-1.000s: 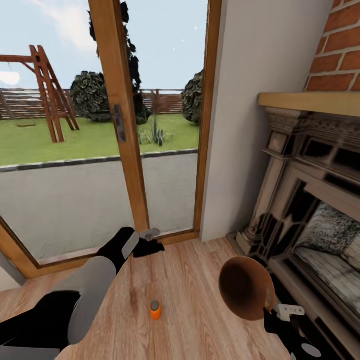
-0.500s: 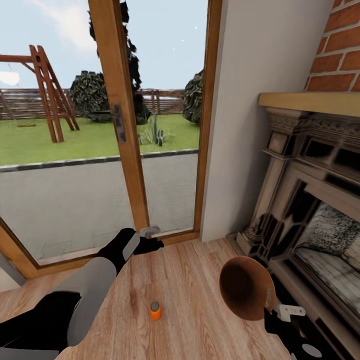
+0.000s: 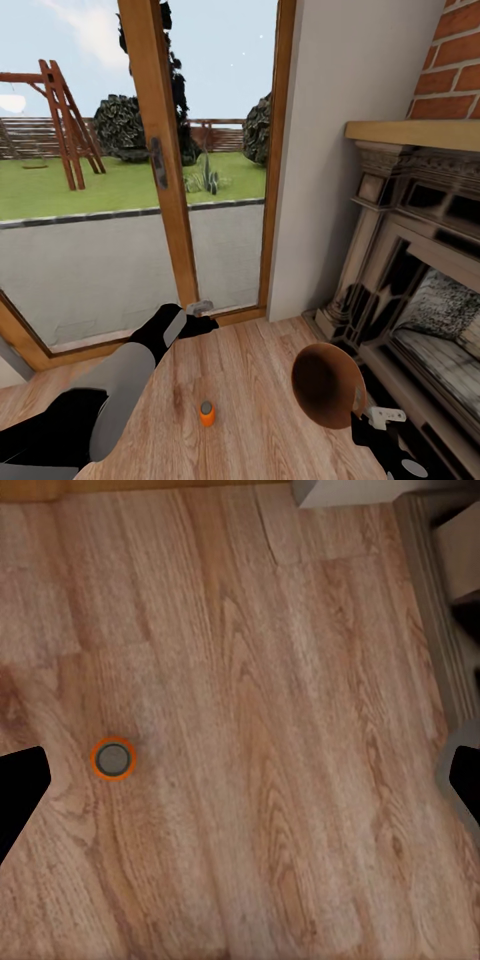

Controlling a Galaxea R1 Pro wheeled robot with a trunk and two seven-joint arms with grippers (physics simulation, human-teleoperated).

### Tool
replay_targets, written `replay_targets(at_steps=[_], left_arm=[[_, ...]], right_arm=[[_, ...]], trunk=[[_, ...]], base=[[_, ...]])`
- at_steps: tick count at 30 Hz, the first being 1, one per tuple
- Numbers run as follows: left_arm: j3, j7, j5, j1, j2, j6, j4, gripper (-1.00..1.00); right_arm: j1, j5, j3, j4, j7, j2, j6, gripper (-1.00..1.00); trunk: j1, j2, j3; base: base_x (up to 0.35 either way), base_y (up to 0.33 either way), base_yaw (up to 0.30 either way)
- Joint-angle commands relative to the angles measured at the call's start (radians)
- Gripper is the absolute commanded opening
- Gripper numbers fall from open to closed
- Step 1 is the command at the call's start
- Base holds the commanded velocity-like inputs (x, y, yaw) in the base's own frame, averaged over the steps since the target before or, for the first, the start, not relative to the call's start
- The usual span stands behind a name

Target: Put the three can of soda from the living room inside the tash can in the kitchen.

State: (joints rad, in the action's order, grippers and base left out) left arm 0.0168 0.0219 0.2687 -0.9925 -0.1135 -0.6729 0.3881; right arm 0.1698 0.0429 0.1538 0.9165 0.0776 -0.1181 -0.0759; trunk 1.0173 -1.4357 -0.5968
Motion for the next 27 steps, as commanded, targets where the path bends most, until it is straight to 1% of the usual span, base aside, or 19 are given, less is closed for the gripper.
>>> replay_targets(at_steps=[1,11,20,24,25,27], left_arm=[[0.000,0.000,0.000,0.000,0.000,0.000,0.000,1.00],[0.000,0.008,0.000,0.000,0.000,0.006,0.000,1.00],[0.000,0.016,0.000,0.000,0.000,0.025,0.000,1.00],[0.000,0.016,0.000,0.000,0.000,0.028,0.000,1.00],[0.000,0.016,0.000,0.000,0.000,0.028,0.000,1.00],[0.000,0.016,0.000,0.000,0.000,0.028,0.000,1.00]], right_arm=[[0.001,0.003,0.000,0.001,0.004,0.000,-0.001,-1.00],[0.001,0.003,0.000,-0.013,0.003,0.000,0.000,-1.00],[0.002,0.001,0.005,-0.011,0.003,-0.001,-0.003,-1.00],[0.051,0.000,0.008,-0.003,0.003,-0.002,-0.071,-1.00],[0.076,0.000,0.009,-0.002,0.003,-0.005,-0.108,-1.00],[0.111,0.000,0.010,0.001,0.002,-0.007,-0.147,-1.00]], trunk=[[0.004,-0.007,-0.003],[0.042,-0.077,-0.034],[0.077,-0.140,-0.063],[0.092,-0.168,-0.075],[0.096,-0.175,-0.078],[0.104,-0.189,-0.085]], base=[[0.000,0.000,0.000],[0.000,0.000,0.000],[0.000,0.000,0.000],[0.000,0.000,0.000],[0.000,0.000,0.000],[0.000,0.000,0.000]])
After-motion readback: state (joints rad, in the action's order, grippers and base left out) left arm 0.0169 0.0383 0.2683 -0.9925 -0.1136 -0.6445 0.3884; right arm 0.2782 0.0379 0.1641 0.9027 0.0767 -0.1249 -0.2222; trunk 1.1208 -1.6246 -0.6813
